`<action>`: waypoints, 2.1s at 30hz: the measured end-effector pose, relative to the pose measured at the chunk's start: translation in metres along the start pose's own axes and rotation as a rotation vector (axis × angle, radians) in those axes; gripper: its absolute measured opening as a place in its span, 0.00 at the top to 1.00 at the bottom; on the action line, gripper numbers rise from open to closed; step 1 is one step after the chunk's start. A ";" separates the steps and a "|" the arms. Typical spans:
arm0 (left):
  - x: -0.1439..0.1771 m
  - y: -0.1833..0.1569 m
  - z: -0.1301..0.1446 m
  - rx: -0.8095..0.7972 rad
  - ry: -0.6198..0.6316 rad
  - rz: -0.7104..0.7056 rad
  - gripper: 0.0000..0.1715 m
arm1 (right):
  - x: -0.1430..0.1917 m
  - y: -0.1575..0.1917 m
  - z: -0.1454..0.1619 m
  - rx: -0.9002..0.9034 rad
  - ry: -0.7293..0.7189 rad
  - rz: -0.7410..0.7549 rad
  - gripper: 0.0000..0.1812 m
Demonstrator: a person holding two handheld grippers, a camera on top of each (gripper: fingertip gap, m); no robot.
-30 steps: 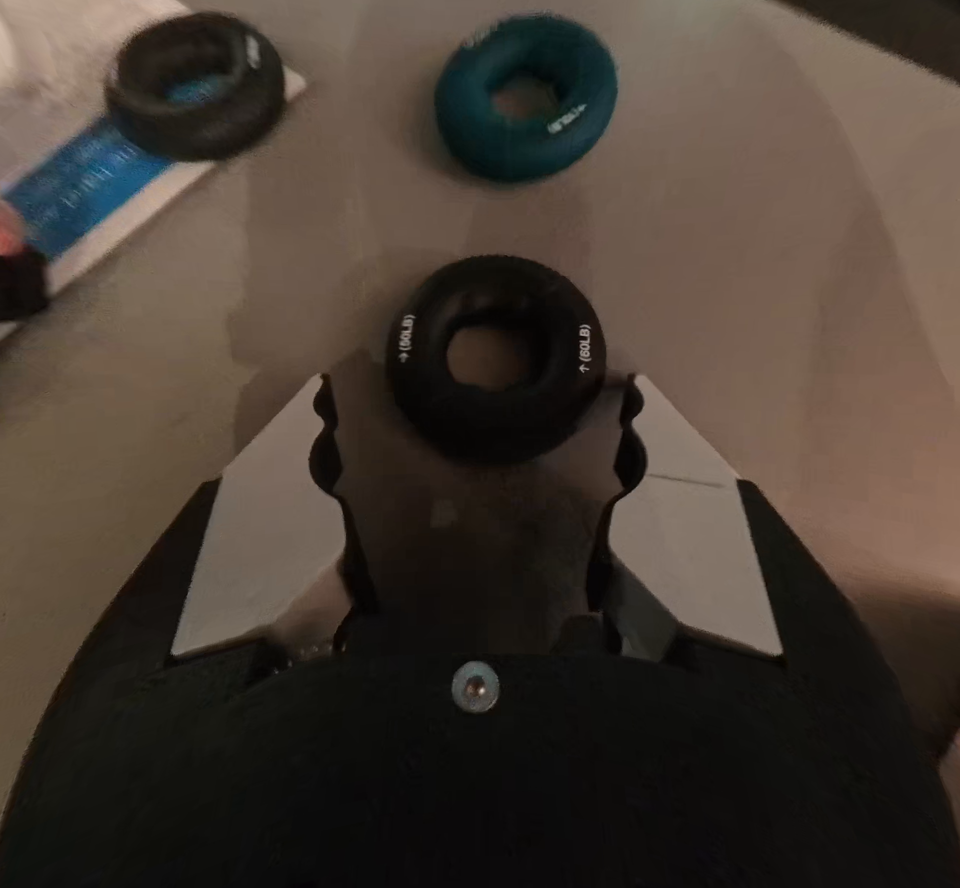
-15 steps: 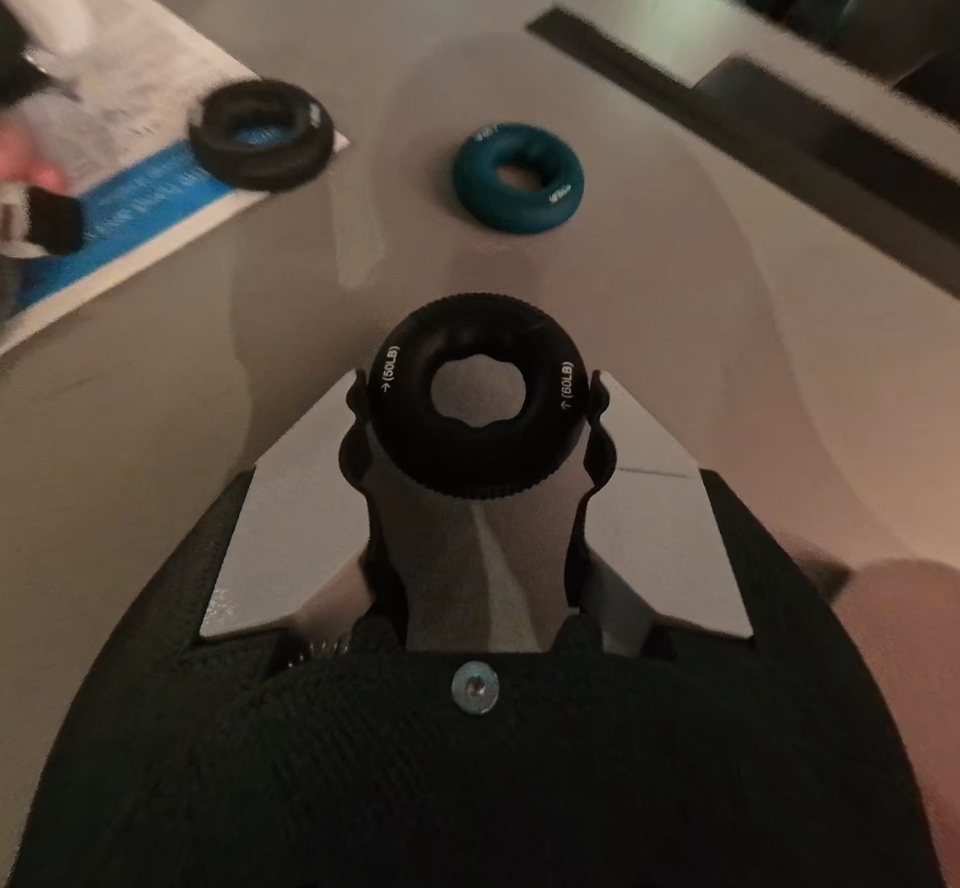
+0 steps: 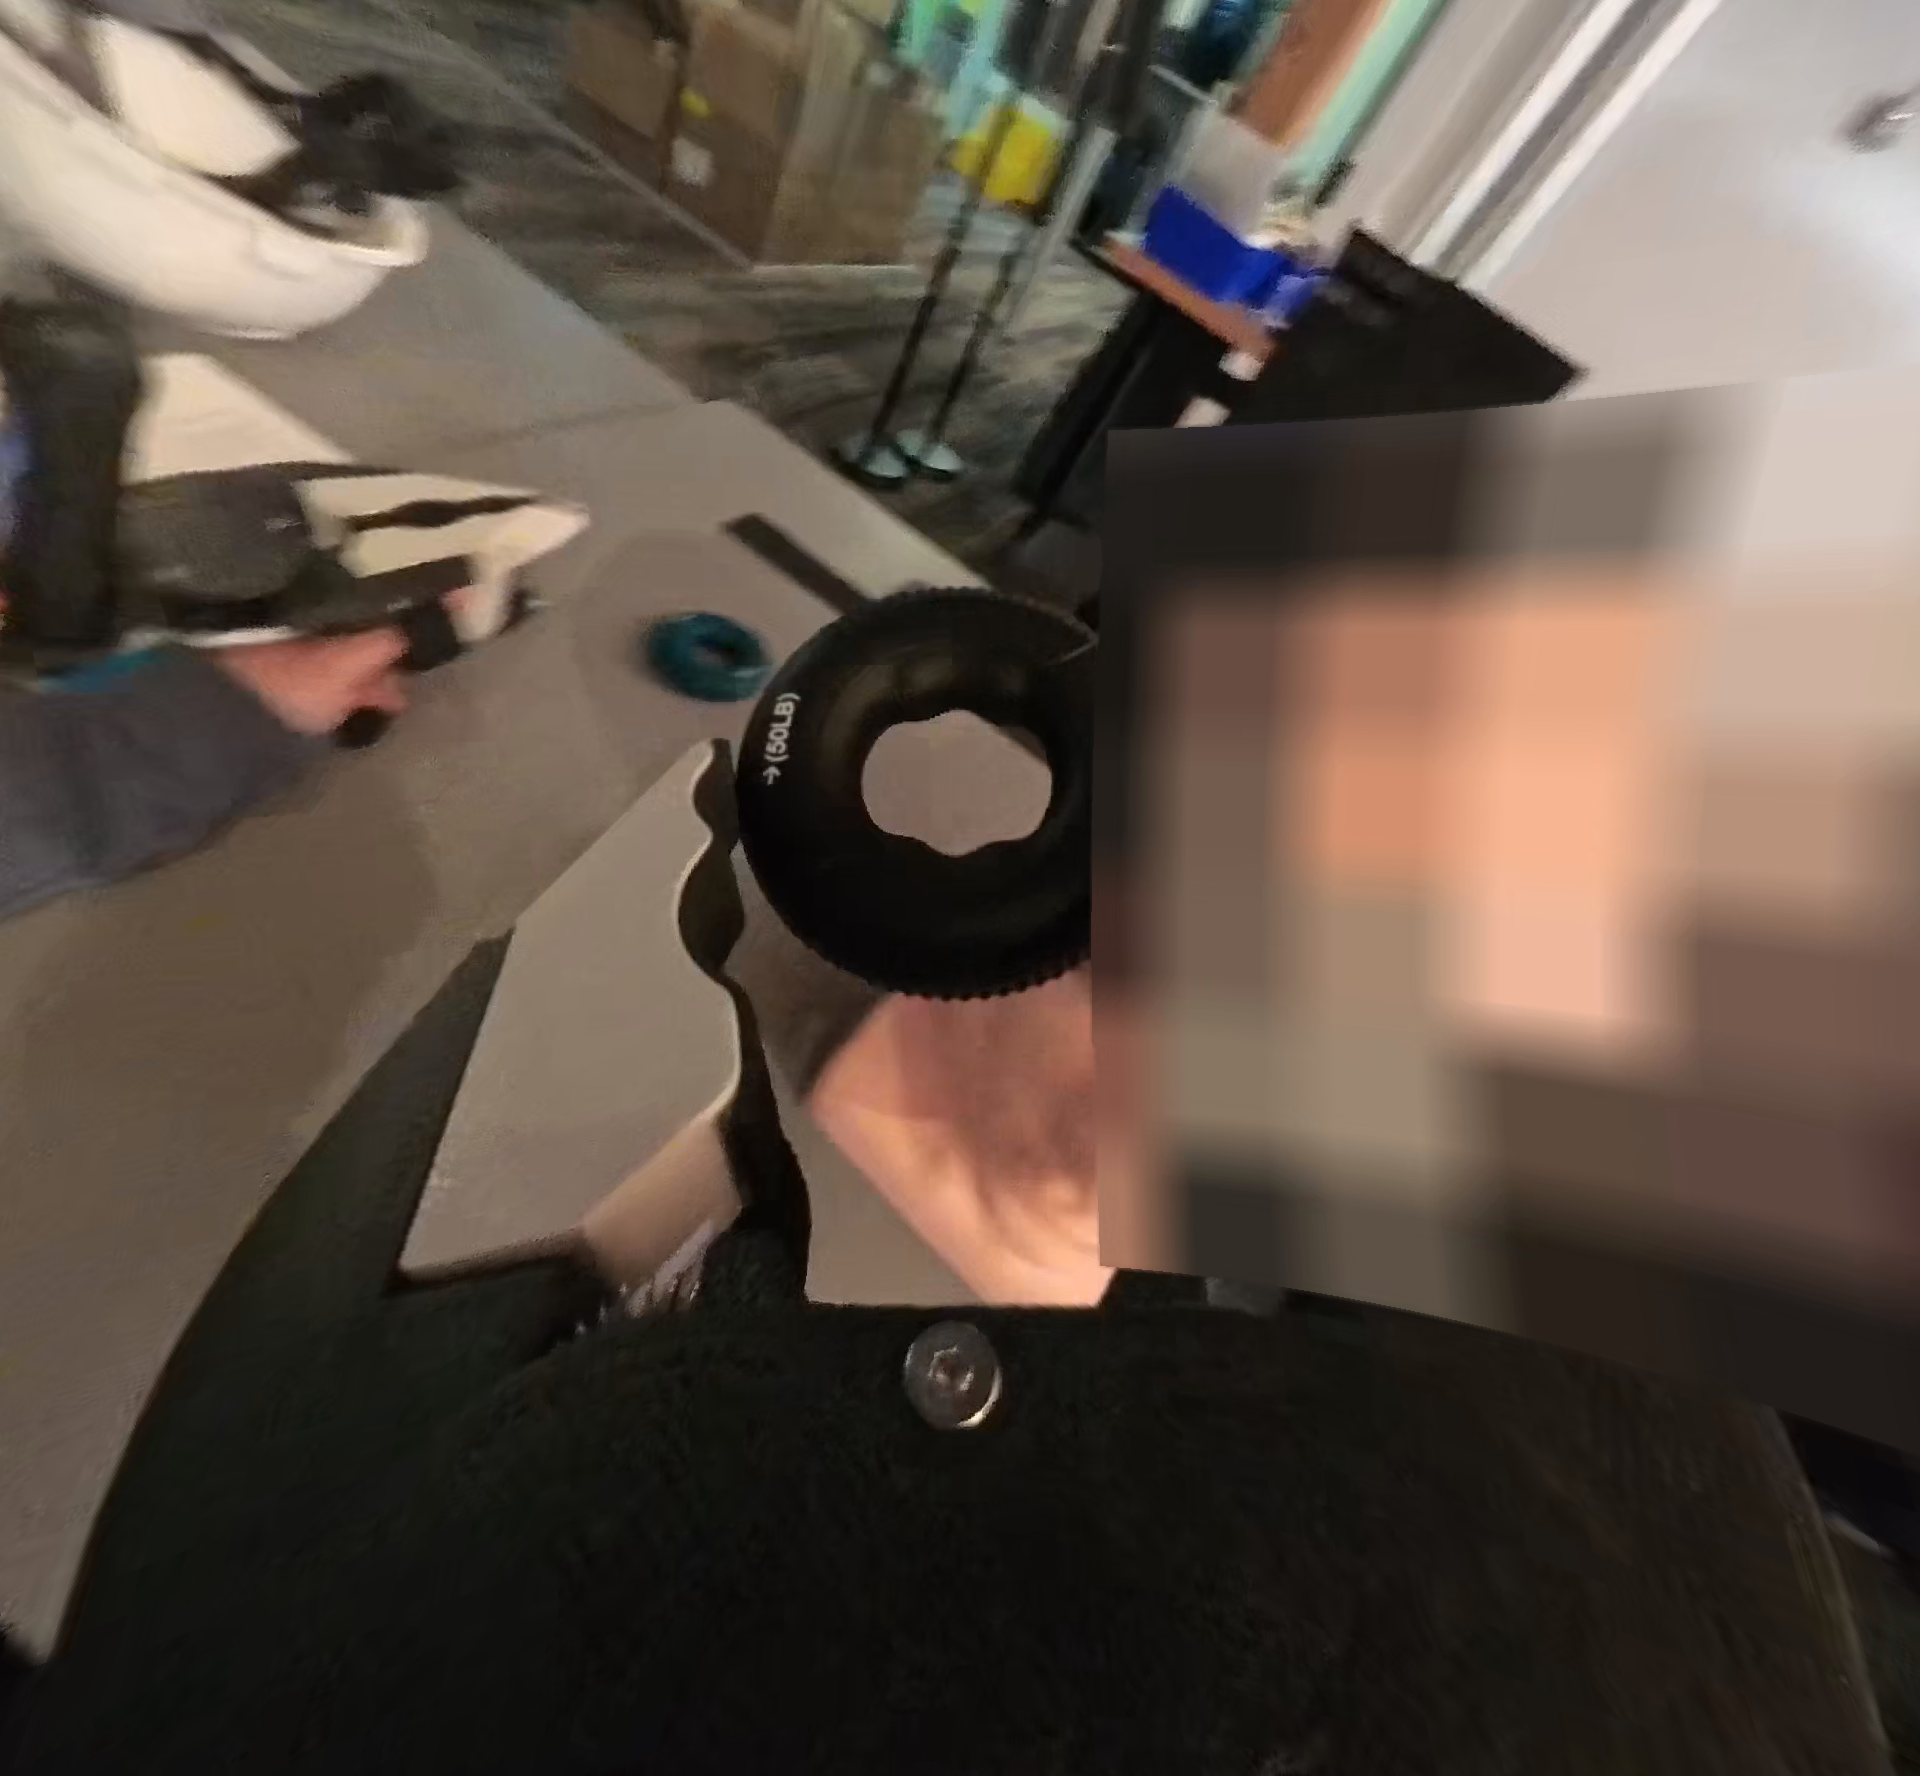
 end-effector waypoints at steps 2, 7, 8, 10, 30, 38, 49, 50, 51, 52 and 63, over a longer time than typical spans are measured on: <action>0.000 -0.007 0.000 -0.073 0.001 0.016 1.00 | 0.015 -0.049 -0.013 0.010 0.037 0.113 0.54; 0.002 -0.016 -0.002 -0.157 -0.015 0.040 1.00 | 0.017 -0.132 -0.038 -0.111 0.128 0.097 0.54; 0.001 -0.017 -0.001 -0.161 -0.013 0.045 1.00 | 0.010 -0.143 -0.038 -0.147 0.167 0.067 0.54; 0.000 -0.017 0.001 -0.167 -0.005 0.049 1.00 | -0.007 -0.159 -0.035 -0.209 0.230 0.012 0.54; -0.005 -0.008 0.003 -0.108 0.003 0.036 1.00 | -0.067 -0.187 -0.007 -0.504 0.398 -0.110 0.53; -0.004 -0.002 0.000 -0.110 -0.010 -0.009 0.97 | -0.066 -0.185 -0.016 -0.505 0.336 -0.136 0.34; 0.041 0.082 -0.048 -0.056 -0.286 -0.416 0.81 | -0.034 -0.003 -0.100 -0.041 -0.356 -0.115 0.61; 0.048 0.094 -0.050 -0.056 -0.319 -0.467 0.82 | -0.050 0.027 -0.090 -0.006 -0.337 -0.151 0.62; 0.052 0.105 -0.048 -0.027 -0.314 -0.499 0.82 | -0.072 0.054 -0.076 -0.001 -0.295 -0.207 0.62; 0.055 0.117 -0.046 0.019 -0.309 -0.527 0.82 | -0.096 0.081 -0.059 -0.028 -0.244 -0.283 0.62; 0.118 0.202 -0.054 0.158 -0.405 -0.821 0.97 | -0.314 0.251 0.062 -0.311 0.165 -0.706 0.45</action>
Point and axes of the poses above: each gripper's, where its closed fingertips meet, x back along the fingers, z out of its underside, y = z × x across the jaws, the point moved 3 cm from there along x, back along the fingers, and after that the axes turned 1 degree about x, right-handed, at the moved point
